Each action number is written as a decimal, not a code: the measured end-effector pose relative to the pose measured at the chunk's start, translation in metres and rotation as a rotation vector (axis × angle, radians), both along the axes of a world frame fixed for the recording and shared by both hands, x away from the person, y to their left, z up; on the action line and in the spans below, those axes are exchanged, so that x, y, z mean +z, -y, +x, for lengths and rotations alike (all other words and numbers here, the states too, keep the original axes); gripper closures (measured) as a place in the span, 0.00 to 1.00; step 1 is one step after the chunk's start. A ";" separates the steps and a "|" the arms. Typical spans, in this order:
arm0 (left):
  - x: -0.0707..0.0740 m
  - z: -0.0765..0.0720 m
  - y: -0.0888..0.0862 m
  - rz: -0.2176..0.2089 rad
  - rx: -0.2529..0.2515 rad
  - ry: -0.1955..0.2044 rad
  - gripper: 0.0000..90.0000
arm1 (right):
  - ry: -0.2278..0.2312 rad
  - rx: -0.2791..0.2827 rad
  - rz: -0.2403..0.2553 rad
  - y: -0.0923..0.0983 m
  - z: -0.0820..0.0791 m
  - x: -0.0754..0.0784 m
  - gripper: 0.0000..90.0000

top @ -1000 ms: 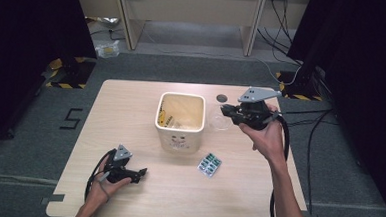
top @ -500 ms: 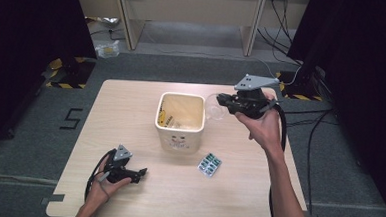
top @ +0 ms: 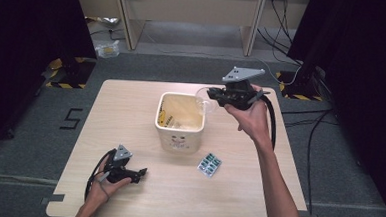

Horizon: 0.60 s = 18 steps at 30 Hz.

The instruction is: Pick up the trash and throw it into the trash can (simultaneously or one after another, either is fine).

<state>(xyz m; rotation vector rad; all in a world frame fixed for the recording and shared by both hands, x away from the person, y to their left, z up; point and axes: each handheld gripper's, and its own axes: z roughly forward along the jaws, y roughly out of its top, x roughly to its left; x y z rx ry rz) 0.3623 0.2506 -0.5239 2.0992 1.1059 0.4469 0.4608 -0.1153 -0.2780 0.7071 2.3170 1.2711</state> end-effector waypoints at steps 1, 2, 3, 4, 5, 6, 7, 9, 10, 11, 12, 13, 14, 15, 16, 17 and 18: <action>0.000 0.000 0.000 0.000 0.000 0.000 0.05 | 0.000 0.000 0.000 0.000 0.000 0.000 0.92; 0.000 0.000 0.000 0.000 0.000 0.000 0.05 | -0.002 0.007 -0.005 -0.004 0.001 -0.001 0.92; 0.000 0.000 0.000 0.000 0.000 0.000 0.05 | -0.008 0.012 -0.009 -0.007 0.003 -0.002 0.92; 0.000 0.000 0.000 0.000 0.000 0.000 0.05 | -0.010 0.019 -0.015 -0.014 0.006 -0.005 0.92; 0.000 0.000 0.000 0.000 0.000 0.000 0.05 | -0.010 0.019 -0.015 -0.014 0.006 -0.005 0.92; 0.000 0.000 0.000 0.000 0.000 0.000 0.05 | -0.016 0.026 -0.015 -0.020 0.010 -0.008 0.92; 0.000 0.000 0.000 0.000 0.000 0.000 0.05 | -0.018 0.030 -0.016 -0.023 0.011 -0.009 0.92; 0.000 0.000 0.000 0.000 0.000 0.000 0.05 | -0.022 0.035 -0.019 -0.026 0.013 -0.011 0.92; 0.000 0.000 0.000 0.000 -0.001 -0.001 0.05 | -0.025 0.036 -0.022 -0.029 0.015 -0.012 0.92; 0.000 0.000 0.000 -0.001 0.001 0.002 0.05 | -0.039 0.038 -0.029 -0.035 0.018 -0.017 0.92; 0.000 0.000 0.000 -0.001 0.001 0.002 0.05 | -0.040 0.040 -0.036 -0.037 0.020 -0.019 0.92; 0.000 0.000 0.000 -0.001 0.001 0.003 0.05 | -0.041 0.042 -0.044 -0.040 0.022 -0.022 0.91; 0.000 0.000 0.000 -0.001 0.001 0.003 0.05 | -0.041 0.042 -0.044 -0.040 0.022 -0.022 0.91; 0.000 0.000 0.000 0.001 0.000 0.002 0.05 | -0.046 0.040 -0.048 -0.042 0.024 -0.024 0.91; 0.000 0.000 0.000 0.000 0.001 0.003 0.05 | -0.050 0.041 -0.051 -0.044 0.026 -0.026 0.91; 0.000 0.000 0.000 0.000 0.001 0.002 0.05 | -0.055 0.041 -0.053 -0.046 0.027 -0.029 0.91; 0.000 0.000 0.000 0.000 0.000 0.000 0.05 | -0.064 0.047 -0.062 -0.051 0.030 -0.033 0.91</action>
